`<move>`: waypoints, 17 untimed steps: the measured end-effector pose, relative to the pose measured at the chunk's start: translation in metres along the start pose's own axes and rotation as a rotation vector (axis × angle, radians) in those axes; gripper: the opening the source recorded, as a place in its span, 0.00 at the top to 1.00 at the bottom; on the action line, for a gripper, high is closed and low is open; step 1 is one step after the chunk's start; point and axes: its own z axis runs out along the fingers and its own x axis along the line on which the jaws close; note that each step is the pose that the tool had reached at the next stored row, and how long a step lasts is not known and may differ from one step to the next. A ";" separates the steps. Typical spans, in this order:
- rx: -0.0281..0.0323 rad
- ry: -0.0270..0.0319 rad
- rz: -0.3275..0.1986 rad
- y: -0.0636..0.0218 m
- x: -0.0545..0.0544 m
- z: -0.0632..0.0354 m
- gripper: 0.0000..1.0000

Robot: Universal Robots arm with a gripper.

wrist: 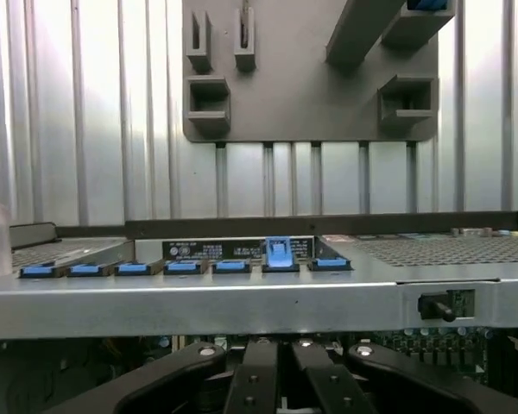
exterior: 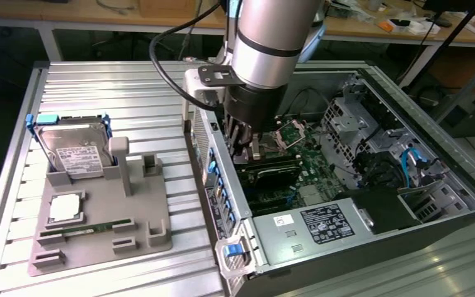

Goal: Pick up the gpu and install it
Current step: 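Press down on the gpu until it lock into place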

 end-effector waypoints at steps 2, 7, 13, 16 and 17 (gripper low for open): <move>0.0004 -0.0010 0.000 -0.0004 0.000 0.0004 0.89; 0.0005 -0.0014 0.000 -0.0148 0.000 -0.0066 0.89; -0.0005 -0.0023 0.000 -0.0308 0.002 -0.0079 0.89; -0.0005 -0.0023 0.000 -0.0308 0.002 -0.0078 0.89; -0.0006 -0.0022 0.000 -0.0308 0.002 -0.0079 0.89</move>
